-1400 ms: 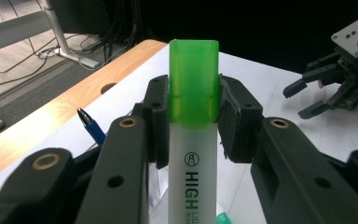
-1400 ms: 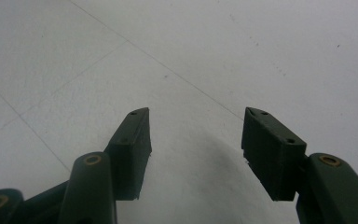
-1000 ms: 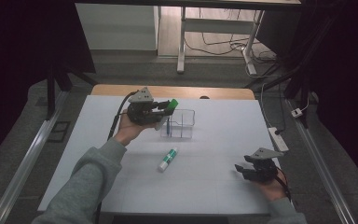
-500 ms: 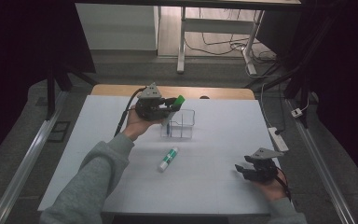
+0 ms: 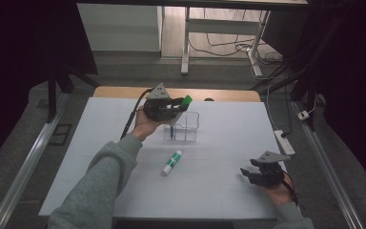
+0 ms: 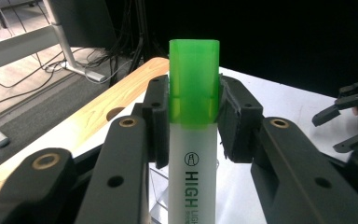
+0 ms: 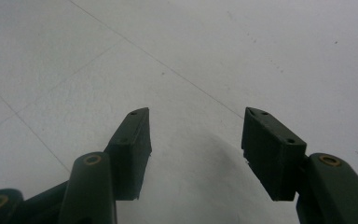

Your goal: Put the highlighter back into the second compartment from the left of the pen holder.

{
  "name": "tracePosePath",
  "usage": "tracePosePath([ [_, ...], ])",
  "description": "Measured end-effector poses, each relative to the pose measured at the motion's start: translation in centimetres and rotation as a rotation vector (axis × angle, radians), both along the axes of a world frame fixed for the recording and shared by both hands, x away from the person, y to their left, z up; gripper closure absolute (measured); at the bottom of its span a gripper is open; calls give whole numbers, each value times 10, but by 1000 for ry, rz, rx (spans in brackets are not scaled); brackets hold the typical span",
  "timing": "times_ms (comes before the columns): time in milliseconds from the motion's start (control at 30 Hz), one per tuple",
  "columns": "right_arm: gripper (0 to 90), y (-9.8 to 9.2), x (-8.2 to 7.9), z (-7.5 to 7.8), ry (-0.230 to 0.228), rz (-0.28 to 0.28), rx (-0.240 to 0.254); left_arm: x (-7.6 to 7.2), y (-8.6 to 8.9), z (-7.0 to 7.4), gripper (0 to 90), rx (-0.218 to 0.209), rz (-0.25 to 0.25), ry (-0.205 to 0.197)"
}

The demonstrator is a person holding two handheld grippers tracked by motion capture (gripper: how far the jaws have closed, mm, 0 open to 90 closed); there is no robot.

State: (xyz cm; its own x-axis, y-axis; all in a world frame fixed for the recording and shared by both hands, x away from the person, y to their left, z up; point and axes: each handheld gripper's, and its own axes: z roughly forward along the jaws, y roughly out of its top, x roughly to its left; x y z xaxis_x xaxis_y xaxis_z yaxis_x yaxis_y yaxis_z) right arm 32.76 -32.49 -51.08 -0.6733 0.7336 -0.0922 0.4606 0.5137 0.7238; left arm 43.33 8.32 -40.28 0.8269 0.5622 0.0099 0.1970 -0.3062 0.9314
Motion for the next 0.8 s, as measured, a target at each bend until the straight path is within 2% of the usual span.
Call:
tracePosePath([
  [600, 421, -2, 0, -1, 6, -3, -1, 26, -17, -12, 657, 1, 26, 15],
  [733, 421, -3, 0, -2, 10, -7, -1, 30, -21, -15, 657, -21, 30, 26],
  [800, 421, -3, 0, -2, 12, -7, -2, 32, -23, -17, 656, -9, 30, 21],
])
